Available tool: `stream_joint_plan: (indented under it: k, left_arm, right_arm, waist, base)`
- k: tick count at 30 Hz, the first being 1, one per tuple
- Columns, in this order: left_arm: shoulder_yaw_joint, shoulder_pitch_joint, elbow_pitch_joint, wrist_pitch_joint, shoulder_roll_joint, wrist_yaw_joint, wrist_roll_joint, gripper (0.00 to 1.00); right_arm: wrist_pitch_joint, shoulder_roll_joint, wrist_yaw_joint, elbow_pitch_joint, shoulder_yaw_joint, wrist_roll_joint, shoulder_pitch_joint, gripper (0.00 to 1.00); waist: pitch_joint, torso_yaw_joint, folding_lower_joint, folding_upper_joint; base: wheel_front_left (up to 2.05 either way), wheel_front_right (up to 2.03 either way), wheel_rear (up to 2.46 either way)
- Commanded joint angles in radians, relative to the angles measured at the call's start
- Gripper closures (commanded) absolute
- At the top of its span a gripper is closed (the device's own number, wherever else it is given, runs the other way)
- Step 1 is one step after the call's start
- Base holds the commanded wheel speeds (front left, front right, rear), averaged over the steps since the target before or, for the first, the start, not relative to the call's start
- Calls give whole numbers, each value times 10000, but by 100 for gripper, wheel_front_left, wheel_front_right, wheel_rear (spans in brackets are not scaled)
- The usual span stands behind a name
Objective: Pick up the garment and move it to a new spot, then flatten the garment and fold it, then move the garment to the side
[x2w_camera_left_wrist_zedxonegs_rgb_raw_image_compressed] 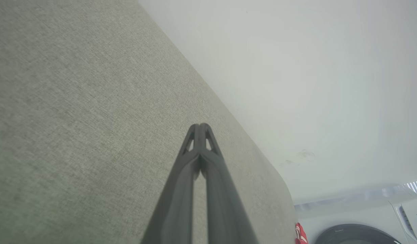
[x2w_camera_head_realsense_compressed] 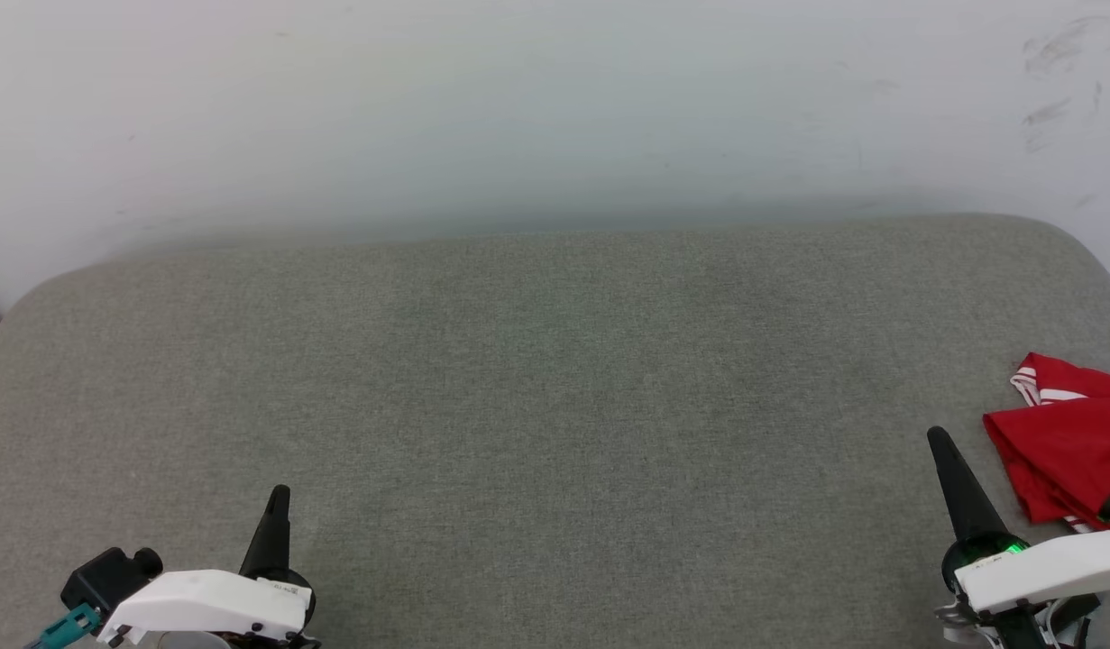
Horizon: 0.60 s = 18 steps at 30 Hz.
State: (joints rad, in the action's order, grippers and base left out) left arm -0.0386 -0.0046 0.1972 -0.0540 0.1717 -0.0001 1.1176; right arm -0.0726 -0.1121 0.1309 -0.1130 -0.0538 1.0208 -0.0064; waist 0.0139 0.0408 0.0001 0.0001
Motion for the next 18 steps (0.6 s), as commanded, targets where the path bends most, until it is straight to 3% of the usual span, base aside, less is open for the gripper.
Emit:
stream_joint_plan:
  k: [1,18]
  left_arm:
    - [114,-235,-53,69,-15,-77,217,100]
    - [526,-510,102,536,-365,-464,1653,100]
  right_arm:
    - [-41,17,0,29,-48,266,-306,100]
    - [-135,192,-1,-374,-209,1966,-532,100]
  waist:
    - [-3,-7,-1,-1]
    - [-43,-103,-1,-1]
  base:
    - [0,0,0]
    - [0,0,0]
